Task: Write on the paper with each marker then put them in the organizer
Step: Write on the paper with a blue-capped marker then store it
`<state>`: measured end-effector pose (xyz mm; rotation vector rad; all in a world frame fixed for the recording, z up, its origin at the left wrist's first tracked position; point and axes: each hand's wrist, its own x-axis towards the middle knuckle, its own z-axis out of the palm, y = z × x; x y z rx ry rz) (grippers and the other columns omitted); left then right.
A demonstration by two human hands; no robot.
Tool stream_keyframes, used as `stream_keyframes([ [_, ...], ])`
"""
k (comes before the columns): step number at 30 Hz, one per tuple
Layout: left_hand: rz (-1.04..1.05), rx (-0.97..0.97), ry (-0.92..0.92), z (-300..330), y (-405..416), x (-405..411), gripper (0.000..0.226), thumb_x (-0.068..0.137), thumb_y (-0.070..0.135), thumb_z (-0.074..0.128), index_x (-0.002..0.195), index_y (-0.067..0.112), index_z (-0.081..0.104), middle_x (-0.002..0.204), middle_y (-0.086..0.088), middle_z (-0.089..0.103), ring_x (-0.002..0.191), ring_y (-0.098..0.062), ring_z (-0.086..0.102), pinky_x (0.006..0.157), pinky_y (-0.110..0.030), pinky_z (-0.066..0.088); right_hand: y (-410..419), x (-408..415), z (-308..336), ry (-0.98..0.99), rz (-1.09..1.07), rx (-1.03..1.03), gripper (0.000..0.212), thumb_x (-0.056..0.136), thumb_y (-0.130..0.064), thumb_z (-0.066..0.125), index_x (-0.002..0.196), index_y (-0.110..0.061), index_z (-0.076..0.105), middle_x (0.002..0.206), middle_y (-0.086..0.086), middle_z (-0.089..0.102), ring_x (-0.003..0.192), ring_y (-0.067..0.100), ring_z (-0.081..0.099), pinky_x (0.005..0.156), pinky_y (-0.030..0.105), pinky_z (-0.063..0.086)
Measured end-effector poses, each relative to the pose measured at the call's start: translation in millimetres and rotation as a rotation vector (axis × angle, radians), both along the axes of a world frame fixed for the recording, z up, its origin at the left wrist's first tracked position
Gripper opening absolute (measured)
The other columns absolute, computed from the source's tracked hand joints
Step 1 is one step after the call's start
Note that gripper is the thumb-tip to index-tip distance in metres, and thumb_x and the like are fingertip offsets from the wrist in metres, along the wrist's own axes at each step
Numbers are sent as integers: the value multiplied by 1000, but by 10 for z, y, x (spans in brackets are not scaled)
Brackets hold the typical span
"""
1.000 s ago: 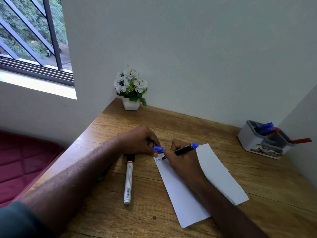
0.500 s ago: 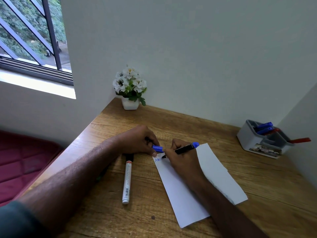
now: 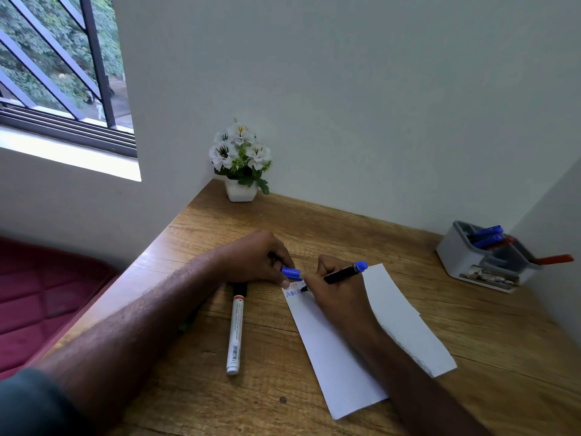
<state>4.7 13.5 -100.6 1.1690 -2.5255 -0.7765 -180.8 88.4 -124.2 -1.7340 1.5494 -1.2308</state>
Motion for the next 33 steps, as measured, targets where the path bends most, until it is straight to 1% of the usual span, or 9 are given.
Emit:
stream_keyframes([
  [3, -2, 0, -7, 8, 8, -5, 37, 79, 27, 79, 115, 21, 71, 89, 14, 63, 84, -5, 57, 76, -21, 45, 5, 9, -7, 2, -3, 0, 44, 85, -5, 66, 56, -21, 37, 46, -12, 39, 49, 4, 37, 48, 14, 34],
  [8, 0, -15, -10, 11, 16, -2, 36, 80, 26, 78, 115, 23, 70, 86, 19, 60, 80, -1, 54, 71, -16, 40, -11, 8, -4, 12, -7, -8, 43, 84, -5, 66, 57, -19, 37, 48, -12, 38, 50, 5, 36, 48, 15, 34],
  [11, -1, -12, -5, 11, 10, -7, 36, 80, 26, 79, 114, 23, 70, 85, 16, 61, 79, -4, 55, 71, -17, 41, -6, 24, -3, 29, -10, -3, 41, 84, -6, 67, 57, -17, 39, 49, -11, 39, 49, 4, 37, 48, 14, 34],
  [16, 0, 7, -9, 13, 3, -10, 38, 81, 26, 78, 117, 21, 69, 86, 17, 60, 78, -1, 54, 68, -14, 37, -24, -85, 56, -89, -77, 23, 30, 85, -5, 63, 64, -7, 42, 57, 3, 43, 53, 6, 37, 51, 20, 33],
  [18, -2, 11, 0, 12, -3, -1, 38, 81, 26, 78, 117, 21, 69, 87, 15, 62, 79, -2, 55, 69, -14, 39, -18, -143, 60, -54, -73, 13, 33, 84, -6, 64, 61, -11, 41, 54, -2, 42, 54, 8, 38, 52, 23, 33],
  [21, -5, 13, 16, 1, -10, 4, 37, 79, 28, 79, 115, 23, 71, 88, 10, 65, 80, -6, 57, 70, -18, 43, 21, -124, 37, -21, -5, 17, 40, 84, -2, 65, 56, -16, 39, 49, -11, 42, 50, 3, 37, 50, 16, 32],
  [26, -1, 5, 25, -4, -3, 6, 36, 78, 28, 80, 113, 23, 72, 88, 10, 65, 82, -8, 58, 71, -19, 45, 23, -109, 21, 10, 23, 33, 38, 86, -7, 66, 58, -19, 44, 50, -13, 46, 51, 1, 43, 49, 14, 36],
  [30, -3, 2, 11, 5, 8, 10, 36, 79, 27, 79, 114, 23, 71, 91, 9, 66, 86, -10, 59, 74, -22, 47, 23, -86, 22, 35, 33, 44, 38, 86, -10, 66, 58, -21, 42, 49, -13, 45, 50, 2, 42, 49, 14, 35],
  [33, 1, 1, 11, 9, 18, 4, 37, 80, 26, 79, 115, 22, 71, 88, 11, 63, 83, -7, 57, 71, -17, 42, 12, -101, 15, 36, 29, 49, 39, 85, -9, 65, 58, -18, 37, 51, -10, 39, 52, 5, 36, 49, 17, 31],
])
